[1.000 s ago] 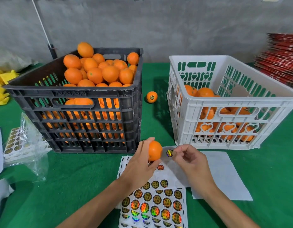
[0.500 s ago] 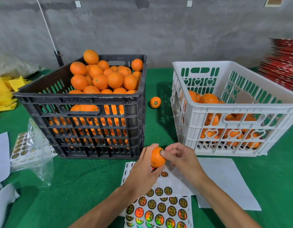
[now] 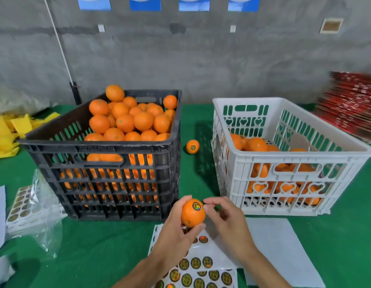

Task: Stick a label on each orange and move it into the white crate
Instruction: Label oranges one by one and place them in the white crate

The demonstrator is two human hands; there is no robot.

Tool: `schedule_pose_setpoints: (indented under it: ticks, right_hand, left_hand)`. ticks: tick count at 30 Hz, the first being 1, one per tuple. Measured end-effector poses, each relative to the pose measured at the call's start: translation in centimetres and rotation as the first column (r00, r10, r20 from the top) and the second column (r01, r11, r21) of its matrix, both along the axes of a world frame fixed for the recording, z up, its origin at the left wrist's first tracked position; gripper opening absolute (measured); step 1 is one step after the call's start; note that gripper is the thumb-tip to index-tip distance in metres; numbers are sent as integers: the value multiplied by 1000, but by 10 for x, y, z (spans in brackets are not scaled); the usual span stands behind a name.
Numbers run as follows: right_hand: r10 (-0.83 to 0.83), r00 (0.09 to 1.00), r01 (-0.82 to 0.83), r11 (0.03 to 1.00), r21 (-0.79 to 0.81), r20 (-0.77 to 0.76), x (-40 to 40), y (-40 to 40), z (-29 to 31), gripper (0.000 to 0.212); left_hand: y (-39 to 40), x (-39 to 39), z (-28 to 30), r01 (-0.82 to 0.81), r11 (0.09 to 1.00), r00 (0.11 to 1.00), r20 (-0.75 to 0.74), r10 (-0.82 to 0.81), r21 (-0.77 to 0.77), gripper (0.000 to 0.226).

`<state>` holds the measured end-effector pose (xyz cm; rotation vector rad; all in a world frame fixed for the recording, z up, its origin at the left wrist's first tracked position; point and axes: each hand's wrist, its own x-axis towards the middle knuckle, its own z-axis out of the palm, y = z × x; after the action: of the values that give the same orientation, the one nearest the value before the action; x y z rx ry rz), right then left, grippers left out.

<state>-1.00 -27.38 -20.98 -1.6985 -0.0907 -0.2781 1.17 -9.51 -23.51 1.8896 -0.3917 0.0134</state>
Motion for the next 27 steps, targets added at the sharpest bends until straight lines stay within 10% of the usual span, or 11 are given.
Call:
schedule_pose_setpoints:
  ticks: [4,8,12,18,24,27]
  right_hand:
    - [-27,965,186,769,-611,259,-10,8,13,42]
    - [-163,907,383,707,-595,389,-13,26,59,70]
    - [-229,733,646,533,-547,641,-2,16,127,67]
    - [-418,655,756,343,-558,630,23,-16,184,54]
    - [-474,686,727,413,-548,552,37,-17,185,42]
    - [-283,783,602,571,-559,554,45,10,185,38]
  left_hand:
    - [-6,7,23,-31,996,995,91,39,-80,71]
    - [-15,16,69,-8,998,948,316,28,-65,77]
    - [-36,32,135,-35,999,865,501,22,16,98]
    - [-89,62,213,117,982,776,604,-182,146,72]
    - [-76,83,236,-209,853,589,758,-281,479,55]
    - [-28,111,245,-367,800,687,718,-110,474,35]
